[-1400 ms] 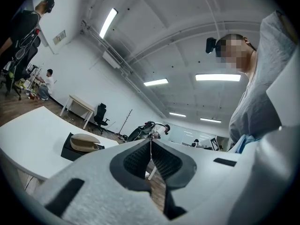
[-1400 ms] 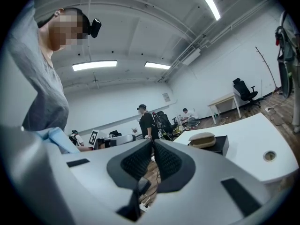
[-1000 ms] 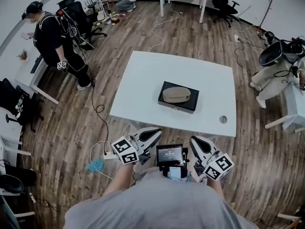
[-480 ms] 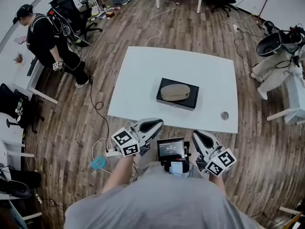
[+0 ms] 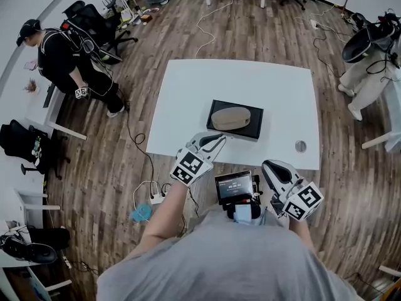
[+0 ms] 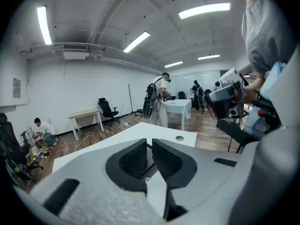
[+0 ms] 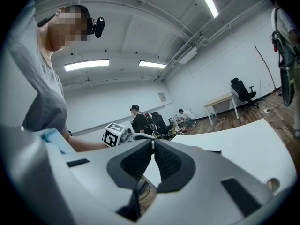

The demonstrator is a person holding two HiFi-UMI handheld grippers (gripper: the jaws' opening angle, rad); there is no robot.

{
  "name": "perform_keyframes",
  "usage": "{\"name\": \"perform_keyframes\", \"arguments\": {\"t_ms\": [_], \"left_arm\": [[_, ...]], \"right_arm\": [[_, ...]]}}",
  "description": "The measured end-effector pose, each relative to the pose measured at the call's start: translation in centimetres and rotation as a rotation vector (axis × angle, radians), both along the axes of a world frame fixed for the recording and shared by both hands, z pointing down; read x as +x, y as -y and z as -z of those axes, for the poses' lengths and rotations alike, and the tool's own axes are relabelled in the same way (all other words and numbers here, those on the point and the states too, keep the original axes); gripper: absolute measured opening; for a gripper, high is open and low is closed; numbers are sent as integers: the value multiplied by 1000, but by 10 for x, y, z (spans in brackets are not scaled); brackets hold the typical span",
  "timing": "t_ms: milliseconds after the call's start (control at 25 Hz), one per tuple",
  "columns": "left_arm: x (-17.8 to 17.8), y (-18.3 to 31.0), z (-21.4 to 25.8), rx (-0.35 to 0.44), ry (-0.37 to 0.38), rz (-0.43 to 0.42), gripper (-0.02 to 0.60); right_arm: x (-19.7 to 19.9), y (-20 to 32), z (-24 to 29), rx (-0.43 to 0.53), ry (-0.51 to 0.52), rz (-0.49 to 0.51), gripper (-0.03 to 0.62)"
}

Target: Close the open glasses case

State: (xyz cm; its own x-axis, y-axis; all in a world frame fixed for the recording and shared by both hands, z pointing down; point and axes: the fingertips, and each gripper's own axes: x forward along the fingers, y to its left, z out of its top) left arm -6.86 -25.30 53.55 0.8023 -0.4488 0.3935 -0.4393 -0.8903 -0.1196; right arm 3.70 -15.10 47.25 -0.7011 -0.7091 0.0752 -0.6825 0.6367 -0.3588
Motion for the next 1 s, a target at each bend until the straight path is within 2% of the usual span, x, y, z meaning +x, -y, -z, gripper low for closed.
{"name": "perform_keyframes", "arguments": {"t_ms": [120, 360, 520, 560, 800, 1000], "left_arm": [[1, 21, -20, 44, 144, 28, 21], [0, 58, -66, 240, 475, 82, 25], [7, 67, -91, 322, 650, 101, 73], [9, 70, -97, 333, 687, 104, 87], [10, 85, -117, 405, 857, 144, 87], [14, 91, -122, 440, 920, 164, 87]], "right_arm": [[7, 0, 0, -8, 8, -10, 34], [17, 2, -5, -27, 14, -36, 34], [33, -2, -14, -43, 23, -63, 34], [37, -2, -15, -47, 27, -69, 34], [51, 0, -17, -58, 39, -97, 34], [65, 2, -18, -68, 56, -120, 34]]}}
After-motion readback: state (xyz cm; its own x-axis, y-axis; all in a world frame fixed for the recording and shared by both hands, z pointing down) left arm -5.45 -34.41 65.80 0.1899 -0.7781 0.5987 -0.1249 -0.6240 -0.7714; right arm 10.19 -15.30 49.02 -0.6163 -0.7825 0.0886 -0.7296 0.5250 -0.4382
